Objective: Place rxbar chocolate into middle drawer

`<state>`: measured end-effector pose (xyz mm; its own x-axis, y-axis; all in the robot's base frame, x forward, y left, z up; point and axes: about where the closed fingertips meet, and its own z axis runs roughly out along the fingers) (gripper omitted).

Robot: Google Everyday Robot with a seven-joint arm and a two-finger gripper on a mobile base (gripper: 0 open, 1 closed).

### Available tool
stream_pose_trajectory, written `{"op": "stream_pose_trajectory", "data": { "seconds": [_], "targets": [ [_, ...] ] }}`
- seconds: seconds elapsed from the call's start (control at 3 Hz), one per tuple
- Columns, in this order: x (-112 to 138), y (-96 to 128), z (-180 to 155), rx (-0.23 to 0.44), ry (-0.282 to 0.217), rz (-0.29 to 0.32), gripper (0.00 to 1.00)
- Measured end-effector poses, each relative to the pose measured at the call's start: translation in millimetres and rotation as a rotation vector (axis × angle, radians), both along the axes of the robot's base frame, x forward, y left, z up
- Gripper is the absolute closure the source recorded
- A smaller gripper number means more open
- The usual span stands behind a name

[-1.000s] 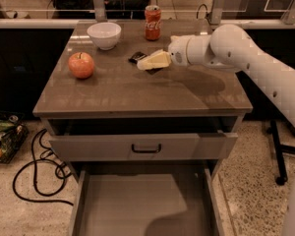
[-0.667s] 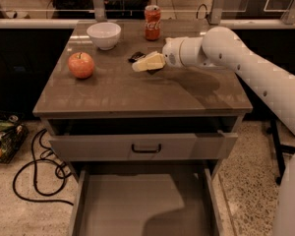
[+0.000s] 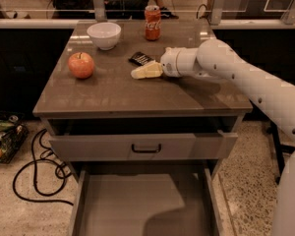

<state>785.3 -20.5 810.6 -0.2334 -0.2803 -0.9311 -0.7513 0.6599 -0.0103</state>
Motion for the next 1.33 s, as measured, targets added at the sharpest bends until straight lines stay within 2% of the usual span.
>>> {"op": "stream_pose_trajectory", "data": {
  "seconds": [0.33,1.33],
  "targets": [
    [-1,3,-10,0.004,0.006,-0.009,0.18],
    [-1,3,3,0.004,0.006,-0.009,0.86]
  ]
}}
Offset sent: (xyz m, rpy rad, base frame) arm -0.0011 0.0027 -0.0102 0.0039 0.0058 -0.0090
